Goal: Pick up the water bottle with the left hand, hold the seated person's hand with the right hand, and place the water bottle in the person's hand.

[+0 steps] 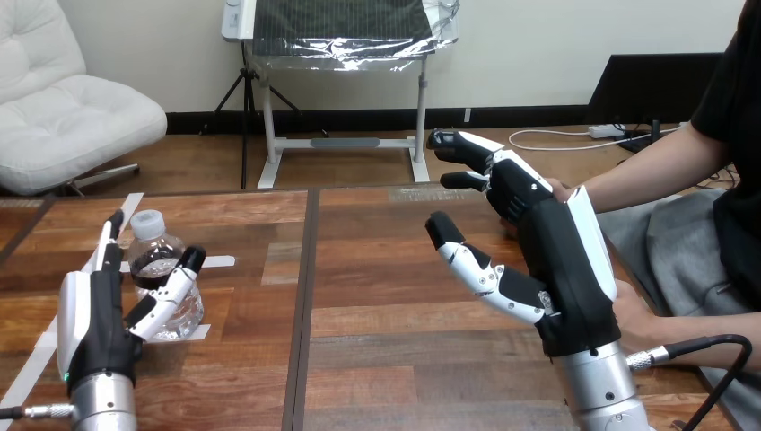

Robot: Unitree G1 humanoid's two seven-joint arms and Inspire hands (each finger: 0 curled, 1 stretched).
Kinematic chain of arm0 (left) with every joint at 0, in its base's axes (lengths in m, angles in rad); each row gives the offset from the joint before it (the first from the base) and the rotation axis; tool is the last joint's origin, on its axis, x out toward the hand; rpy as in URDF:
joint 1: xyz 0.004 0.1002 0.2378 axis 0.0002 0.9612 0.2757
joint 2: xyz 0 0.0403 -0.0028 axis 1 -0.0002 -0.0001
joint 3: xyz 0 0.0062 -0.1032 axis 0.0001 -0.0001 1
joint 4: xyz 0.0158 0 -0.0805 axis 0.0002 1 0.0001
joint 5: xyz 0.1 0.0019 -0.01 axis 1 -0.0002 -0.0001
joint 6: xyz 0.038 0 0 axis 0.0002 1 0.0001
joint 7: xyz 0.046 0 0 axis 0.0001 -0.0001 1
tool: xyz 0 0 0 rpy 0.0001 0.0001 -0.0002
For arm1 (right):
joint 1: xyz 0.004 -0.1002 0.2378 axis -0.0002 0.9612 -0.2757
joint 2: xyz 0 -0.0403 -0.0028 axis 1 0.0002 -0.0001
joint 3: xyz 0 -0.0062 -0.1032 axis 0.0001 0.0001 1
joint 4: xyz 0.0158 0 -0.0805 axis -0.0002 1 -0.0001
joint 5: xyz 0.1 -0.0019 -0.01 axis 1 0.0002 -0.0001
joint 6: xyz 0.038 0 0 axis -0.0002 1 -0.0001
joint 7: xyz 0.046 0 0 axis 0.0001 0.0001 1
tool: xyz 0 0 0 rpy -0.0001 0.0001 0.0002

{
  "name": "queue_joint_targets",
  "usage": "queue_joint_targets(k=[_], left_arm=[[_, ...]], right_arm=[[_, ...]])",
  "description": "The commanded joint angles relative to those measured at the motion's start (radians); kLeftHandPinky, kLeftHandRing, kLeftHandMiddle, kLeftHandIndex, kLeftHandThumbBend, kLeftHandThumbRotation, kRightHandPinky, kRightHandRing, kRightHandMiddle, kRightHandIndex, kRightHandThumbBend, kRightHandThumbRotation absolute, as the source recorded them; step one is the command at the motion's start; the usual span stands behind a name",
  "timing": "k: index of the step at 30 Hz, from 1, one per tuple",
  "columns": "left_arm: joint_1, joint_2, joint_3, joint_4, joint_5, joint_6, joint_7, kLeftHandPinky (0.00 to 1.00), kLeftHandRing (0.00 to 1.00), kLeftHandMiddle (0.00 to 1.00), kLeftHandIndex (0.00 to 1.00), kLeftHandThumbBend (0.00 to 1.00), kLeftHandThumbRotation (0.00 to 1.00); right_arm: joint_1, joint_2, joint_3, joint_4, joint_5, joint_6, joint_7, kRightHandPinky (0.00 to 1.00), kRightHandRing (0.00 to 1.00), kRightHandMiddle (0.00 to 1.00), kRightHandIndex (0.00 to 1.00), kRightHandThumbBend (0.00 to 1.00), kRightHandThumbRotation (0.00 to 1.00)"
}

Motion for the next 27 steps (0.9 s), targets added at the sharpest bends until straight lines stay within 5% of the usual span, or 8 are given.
queue_joint_targets(k=[1,27], left_arm=[[-0.071,-0.004,0.027,0.016,-0.004,-0.051,0.014,0.89,0.94,0.97,0.97,0.64,0.60],[-0.122,-0.022,0.057,0.047,-0.027,0.046,0.012,0.95,0.98,1.00,1.00,0.78,0.45]], right_arm=[[-0.051,-0.004,-0.008,-0.030,0.008,0.003,-0.002,0.73,0.83,0.84,0.78,0.39,0.22],[-0.049,-0.003,-0.007,-0.029,0.020,0.007,0.005,0.75,0.83,0.84,0.78,0.40,0.22]])
